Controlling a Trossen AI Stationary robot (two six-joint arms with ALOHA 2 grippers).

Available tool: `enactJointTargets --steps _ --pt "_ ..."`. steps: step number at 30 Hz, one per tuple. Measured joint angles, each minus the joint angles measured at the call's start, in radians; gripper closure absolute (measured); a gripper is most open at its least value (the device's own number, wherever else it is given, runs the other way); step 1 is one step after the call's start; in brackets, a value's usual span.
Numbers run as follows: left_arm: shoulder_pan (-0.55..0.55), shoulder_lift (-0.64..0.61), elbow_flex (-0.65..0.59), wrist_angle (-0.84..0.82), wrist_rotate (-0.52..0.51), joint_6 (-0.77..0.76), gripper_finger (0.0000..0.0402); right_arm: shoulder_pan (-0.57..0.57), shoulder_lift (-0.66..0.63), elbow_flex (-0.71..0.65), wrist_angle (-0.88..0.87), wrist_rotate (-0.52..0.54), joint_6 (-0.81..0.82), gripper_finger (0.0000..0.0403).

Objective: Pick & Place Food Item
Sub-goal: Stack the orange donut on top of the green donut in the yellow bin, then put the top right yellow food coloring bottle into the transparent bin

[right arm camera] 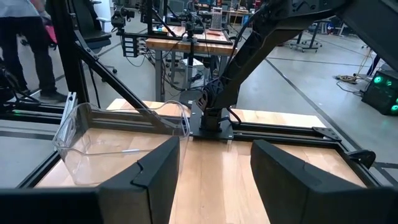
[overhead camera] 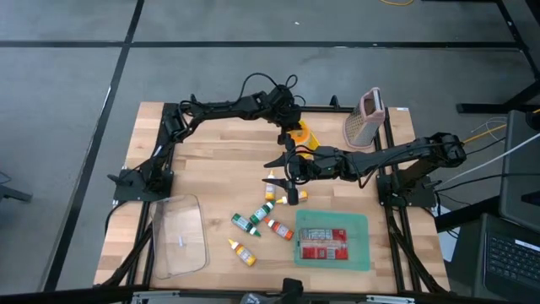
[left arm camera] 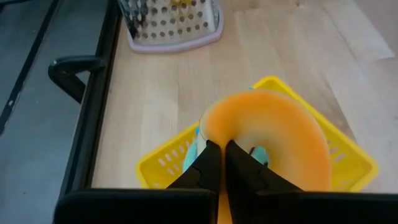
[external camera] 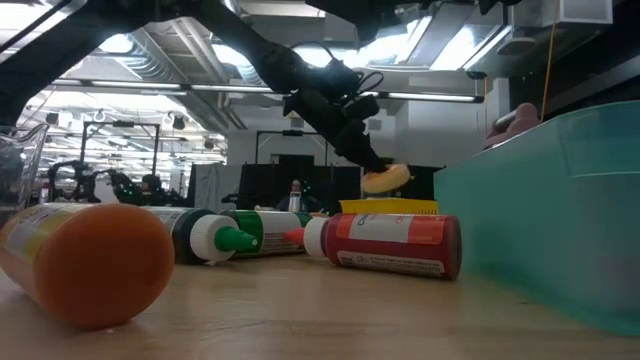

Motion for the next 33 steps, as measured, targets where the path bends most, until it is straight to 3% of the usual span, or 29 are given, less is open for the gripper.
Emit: enactJointTargets --steps 10,33 --pt "0.005 0.033 0.000 0.015 -0.007 -0.013 0.0385 0.000 0.000 0.000 0.004 0.000 0.004 0.0207" --pt "0.002 0.032 0.000 0.153 -0.037 -0.008 0.0223 0.000 0.000 0.000 0.003 -0.003 0.003 0.0207"
